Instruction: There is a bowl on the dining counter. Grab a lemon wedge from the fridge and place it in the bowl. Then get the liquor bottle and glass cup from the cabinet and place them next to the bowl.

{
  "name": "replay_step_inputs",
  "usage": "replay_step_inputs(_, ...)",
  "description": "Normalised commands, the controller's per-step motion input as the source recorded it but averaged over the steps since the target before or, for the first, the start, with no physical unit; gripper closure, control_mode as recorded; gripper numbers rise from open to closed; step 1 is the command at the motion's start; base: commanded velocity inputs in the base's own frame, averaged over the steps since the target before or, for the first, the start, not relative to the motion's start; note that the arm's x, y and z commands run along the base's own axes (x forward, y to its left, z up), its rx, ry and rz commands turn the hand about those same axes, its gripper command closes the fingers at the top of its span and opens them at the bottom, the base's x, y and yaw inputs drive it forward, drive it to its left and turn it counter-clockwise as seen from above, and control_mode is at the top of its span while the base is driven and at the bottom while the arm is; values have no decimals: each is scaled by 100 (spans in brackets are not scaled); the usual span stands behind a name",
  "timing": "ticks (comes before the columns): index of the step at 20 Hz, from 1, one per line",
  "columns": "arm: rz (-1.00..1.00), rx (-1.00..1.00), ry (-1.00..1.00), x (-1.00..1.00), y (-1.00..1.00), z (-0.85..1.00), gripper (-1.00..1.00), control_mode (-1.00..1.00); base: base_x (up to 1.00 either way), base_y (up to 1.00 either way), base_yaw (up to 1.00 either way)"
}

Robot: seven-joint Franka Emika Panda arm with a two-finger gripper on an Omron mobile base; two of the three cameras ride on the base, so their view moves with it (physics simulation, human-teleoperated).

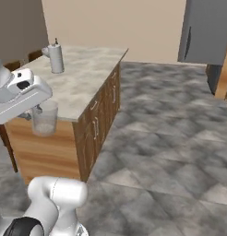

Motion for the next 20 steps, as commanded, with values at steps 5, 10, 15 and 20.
replay_step_inputs(5, 0, 0, 0, 0, 0, 0, 100, 100, 8, 100, 1)
replay_step_inputs(10, 0, 0, 0, 0, 0, 0, 100, 100, 16, 100, 0)
replay_step_inputs(15, 0, 0, 0, 0, 0, 0, 100, 100, 17, 100, 0)
replay_step_inputs(20, 0, 0, 0, 0, 0, 0, 100, 100, 24, 100, 0)
